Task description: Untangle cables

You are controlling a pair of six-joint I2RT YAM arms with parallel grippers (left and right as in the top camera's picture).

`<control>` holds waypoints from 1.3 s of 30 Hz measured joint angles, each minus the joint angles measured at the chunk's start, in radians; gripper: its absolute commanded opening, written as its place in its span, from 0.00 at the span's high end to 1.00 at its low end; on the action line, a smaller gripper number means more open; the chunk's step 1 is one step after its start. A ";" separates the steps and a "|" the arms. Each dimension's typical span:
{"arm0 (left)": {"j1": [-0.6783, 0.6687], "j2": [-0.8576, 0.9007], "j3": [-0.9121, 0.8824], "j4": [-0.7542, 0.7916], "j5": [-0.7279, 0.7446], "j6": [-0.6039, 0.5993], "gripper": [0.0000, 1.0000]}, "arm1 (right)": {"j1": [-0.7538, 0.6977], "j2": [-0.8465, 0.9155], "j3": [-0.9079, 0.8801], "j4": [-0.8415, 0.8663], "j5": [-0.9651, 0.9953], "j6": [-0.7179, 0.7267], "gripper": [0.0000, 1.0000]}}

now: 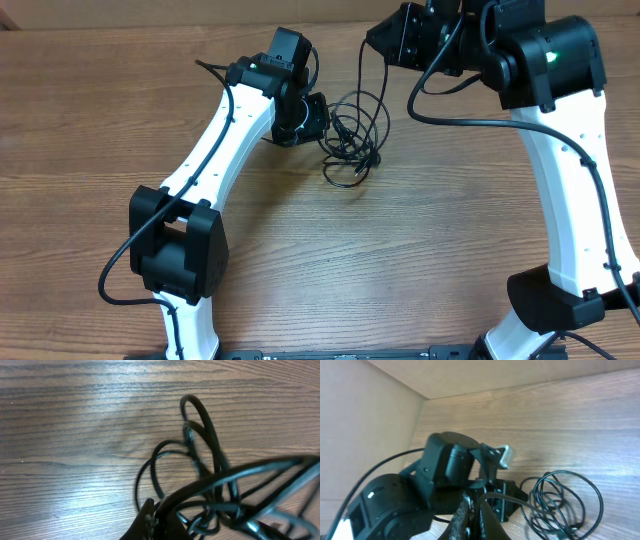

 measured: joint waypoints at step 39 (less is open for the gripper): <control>0.565 -0.219 0.184 -0.328 -0.179 0.092 0.96 | -0.309 -0.005 -0.320 -0.102 0.550 0.219 0.96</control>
